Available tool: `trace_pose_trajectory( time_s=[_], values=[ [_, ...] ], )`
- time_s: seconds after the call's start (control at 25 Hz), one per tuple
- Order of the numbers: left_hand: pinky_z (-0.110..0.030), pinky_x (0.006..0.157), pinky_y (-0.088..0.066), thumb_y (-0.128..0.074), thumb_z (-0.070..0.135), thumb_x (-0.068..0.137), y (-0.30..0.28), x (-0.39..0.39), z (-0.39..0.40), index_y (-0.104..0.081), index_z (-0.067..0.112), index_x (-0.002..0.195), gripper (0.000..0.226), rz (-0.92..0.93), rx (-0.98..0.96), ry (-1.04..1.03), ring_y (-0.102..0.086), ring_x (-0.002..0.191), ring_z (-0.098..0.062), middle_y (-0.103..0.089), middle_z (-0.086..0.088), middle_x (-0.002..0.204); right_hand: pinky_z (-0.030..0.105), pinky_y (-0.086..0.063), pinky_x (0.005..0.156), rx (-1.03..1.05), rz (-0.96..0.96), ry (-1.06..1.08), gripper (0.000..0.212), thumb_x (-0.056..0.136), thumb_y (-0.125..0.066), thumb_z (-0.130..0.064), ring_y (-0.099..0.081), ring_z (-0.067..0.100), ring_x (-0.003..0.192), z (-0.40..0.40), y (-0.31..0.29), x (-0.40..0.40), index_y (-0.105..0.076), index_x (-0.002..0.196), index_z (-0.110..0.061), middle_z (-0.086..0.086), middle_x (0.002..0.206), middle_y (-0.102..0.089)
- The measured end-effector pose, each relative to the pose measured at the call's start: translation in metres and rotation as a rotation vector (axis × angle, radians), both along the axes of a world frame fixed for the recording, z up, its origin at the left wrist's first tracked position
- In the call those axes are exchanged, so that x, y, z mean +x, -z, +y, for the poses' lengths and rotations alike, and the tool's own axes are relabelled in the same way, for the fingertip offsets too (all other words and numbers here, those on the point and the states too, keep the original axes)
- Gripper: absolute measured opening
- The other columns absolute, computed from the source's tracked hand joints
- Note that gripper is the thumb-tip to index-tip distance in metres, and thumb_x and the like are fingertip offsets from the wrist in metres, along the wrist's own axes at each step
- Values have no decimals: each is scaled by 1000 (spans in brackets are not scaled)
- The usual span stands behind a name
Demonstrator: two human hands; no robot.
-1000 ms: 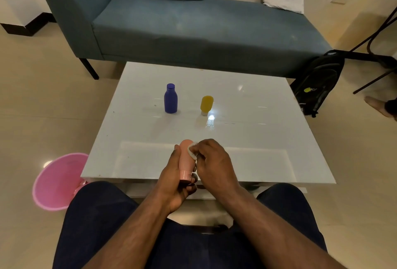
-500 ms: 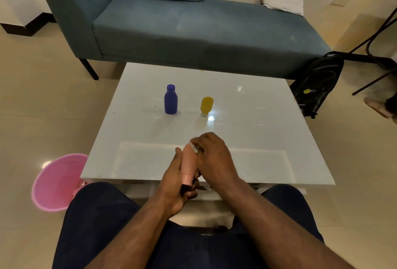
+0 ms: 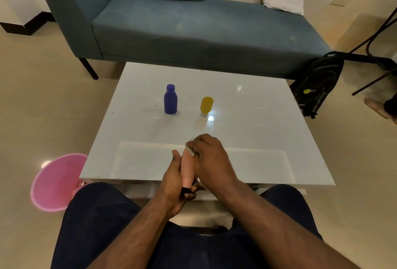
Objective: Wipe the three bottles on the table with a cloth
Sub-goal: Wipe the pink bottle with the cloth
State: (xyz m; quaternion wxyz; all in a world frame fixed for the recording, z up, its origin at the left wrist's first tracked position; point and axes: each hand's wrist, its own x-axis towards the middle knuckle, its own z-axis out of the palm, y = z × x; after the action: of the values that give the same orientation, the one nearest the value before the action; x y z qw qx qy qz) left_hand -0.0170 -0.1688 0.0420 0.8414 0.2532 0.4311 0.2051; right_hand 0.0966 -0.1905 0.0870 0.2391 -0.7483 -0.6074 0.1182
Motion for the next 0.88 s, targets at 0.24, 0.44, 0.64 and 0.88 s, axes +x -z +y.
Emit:
trace_pose_trajectory(
  time_s=[0.24,0.44,0.64,0.88],
  values=[
    [-25,45,-41,-40,69,94,-3,1,0,-64,5,111,71,51,98,40,-51,50,-14,-62,-8,70,31,-46,93,-5,77,74,27,89,-56,-6,-55,18,104,10,-4,15,-68,110,-17,1,110,-61],
    [-29,49,-37,-46,66,90,-3,2,0,-60,3,122,72,72,215,22,-45,47,-17,-62,-11,69,28,-46,92,25,140,-6,28,88,-55,-2,-54,12,98,1,-9,16,-69,109,-14,3,108,-64],
    [-20,34,-36,-47,63,94,-2,0,4,-57,5,124,65,-30,82,-8,-45,38,-14,-59,-13,67,7,-41,83,79,272,79,28,88,-53,0,-54,1,92,-11,-9,12,-70,102,-16,-6,102,-63],
    [-17,30,-34,-49,58,94,-7,-4,8,-61,2,112,60,-120,-33,-57,-47,35,-13,-56,-12,64,8,-44,77,18,335,102,25,91,-54,-3,-57,7,94,10,-20,14,-71,102,-18,-4,105,-64]
  ],
)
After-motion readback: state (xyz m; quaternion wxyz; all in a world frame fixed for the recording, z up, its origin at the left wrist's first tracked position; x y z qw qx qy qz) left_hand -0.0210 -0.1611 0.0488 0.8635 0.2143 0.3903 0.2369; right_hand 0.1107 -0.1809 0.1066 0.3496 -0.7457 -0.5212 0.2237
